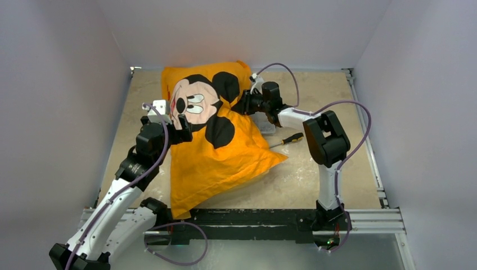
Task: Remove the pillowcase from the pillow
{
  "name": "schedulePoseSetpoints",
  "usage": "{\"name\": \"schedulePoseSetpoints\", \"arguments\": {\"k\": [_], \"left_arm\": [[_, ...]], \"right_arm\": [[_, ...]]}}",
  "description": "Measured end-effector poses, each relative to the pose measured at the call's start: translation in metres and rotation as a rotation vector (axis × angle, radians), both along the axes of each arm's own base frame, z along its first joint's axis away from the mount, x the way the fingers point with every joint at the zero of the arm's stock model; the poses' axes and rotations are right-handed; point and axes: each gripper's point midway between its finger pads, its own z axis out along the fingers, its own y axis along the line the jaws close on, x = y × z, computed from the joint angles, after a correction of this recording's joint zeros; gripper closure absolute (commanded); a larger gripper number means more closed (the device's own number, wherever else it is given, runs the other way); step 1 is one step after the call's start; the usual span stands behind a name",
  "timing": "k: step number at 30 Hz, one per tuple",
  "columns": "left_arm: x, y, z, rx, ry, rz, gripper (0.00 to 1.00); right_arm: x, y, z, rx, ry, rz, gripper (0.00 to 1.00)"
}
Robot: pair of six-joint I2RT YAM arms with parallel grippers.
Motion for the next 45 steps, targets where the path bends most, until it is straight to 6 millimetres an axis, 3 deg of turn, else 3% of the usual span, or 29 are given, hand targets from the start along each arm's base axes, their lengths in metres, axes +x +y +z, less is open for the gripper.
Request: {"name": "schedulePoseSetpoints", "arguments": {"k": [6,10,13,21,25,27,29,32,34,37,40,43,45], "left_arm": [[-0.003,0.003,0.005,0.003,-0.018,0.018,0.06],[-0.005,0.007,0.007,0.006,-0.027,0.035,0.06],[-0.006,0.01,0.009,0.01,-0.033,0.053,0.06],[-0.01,0.022,0.013,0.014,-0.05,0.112,0.06],[-0.011,0.026,0.014,0.014,-0.055,0.131,0.06],[-0.012,0.027,0.015,0.014,-0.056,0.134,0.06],[-0.013,0.028,0.015,0.009,-0.056,0.137,0.06],[-0.016,0.028,0.015,-0.006,-0.053,0.14,0.06],[-0.02,0.029,0.018,-0.015,-0.05,0.141,0.06],[-0.029,0.032,0.033,-0.045,-0.071,0.141,0.06],[-0.04,0.037,0.055,-0.079,-0.12,0.139,0.06],[-0.055,0.044,0.08,-0.12,-0.179,0.14,0.06],[-0.061,0.046,0.091,-0.138,-0.198,0.141,0.06]], "right_arm": [[-0.002,0.001,0.006,-0.009,0.01,0.0,1.0],[0.01,-0.01,0.039,-0.062,-0.005,-0.101,1.0],[0.025,-0.019,0.094,-0.093,-0.087,-0.208,1.0],[0.054,-0.054,0.263,-0.095,-0.398,-0.433,1.0],[0.055,-0.069,0.325,-0.066,-0.519,-0.47,1.0],[0.053,-0.068,0.338,-0.049,-0.554,-0.458,1.0],[0.049,-0.058,0.34,-0.043,-0.57,-0.427,1.0],[0.043,-0.023,0.319,-0.05,-0.554,-0.352,1.0],[0.039,0.013,0.292,-0.055,-0.529,-0.29,1.0],[0.031,0.073,0.229,-0.064,-0.463,-0.179,0.97],[0.007,0.122,0.161,-0.071,-0.37,-0.059,0.83],[-0.025,0.163,0.133,-0.057,-0.321,0.036,0.57],[-0.05,0.187,0.132,-0.039,-0.312,0.092,0.45]]}}
